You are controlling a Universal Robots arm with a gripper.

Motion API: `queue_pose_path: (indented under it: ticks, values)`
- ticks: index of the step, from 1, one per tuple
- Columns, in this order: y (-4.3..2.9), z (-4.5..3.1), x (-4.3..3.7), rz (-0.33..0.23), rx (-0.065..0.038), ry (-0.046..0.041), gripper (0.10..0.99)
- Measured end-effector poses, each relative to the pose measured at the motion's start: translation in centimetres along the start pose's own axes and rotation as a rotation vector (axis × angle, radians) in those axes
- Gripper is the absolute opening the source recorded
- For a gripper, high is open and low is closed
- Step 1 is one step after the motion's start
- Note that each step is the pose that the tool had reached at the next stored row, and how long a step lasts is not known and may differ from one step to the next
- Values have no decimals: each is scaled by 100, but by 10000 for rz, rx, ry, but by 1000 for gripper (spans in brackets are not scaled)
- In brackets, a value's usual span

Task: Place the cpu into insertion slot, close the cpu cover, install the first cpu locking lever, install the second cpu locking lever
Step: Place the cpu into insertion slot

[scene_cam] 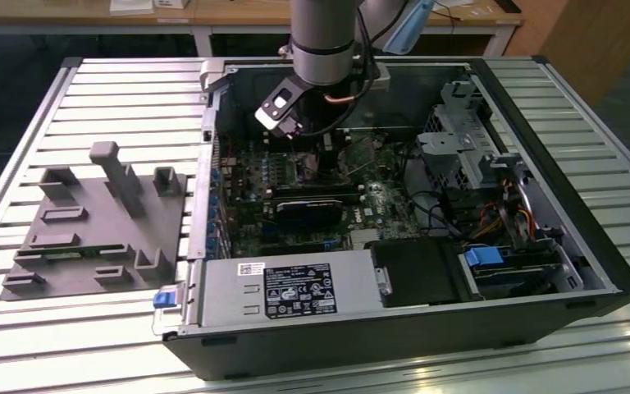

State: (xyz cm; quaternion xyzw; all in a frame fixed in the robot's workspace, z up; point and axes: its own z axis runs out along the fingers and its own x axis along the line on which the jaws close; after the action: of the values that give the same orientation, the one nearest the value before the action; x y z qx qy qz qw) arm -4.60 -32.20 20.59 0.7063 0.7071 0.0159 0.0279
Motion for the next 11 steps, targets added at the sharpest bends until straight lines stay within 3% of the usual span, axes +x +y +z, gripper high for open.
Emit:
queue_pose_path:
  ticks: [11]
  values:
    - [-25,71,50,-1,0,1,537]
